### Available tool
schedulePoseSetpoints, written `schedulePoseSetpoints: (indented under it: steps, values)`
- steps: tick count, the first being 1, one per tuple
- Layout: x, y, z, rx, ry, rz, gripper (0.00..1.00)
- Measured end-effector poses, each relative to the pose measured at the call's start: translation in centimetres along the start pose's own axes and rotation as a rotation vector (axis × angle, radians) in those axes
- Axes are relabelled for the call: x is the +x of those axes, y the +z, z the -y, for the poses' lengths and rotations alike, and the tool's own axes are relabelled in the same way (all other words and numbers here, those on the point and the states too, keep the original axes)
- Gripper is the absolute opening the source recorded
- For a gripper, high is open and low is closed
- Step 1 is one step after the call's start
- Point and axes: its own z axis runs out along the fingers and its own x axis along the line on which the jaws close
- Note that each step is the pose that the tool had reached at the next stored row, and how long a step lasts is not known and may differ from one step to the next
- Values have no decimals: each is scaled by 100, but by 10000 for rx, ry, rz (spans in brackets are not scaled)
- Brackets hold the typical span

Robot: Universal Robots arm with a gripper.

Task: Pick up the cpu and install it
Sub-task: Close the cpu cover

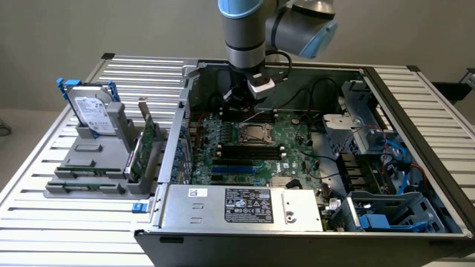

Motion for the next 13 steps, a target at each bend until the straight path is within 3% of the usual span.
schedulePoseSetpoints:
  steps: [13]
  values:
    - [5, 44, -9, -57, -67, 2, 11]
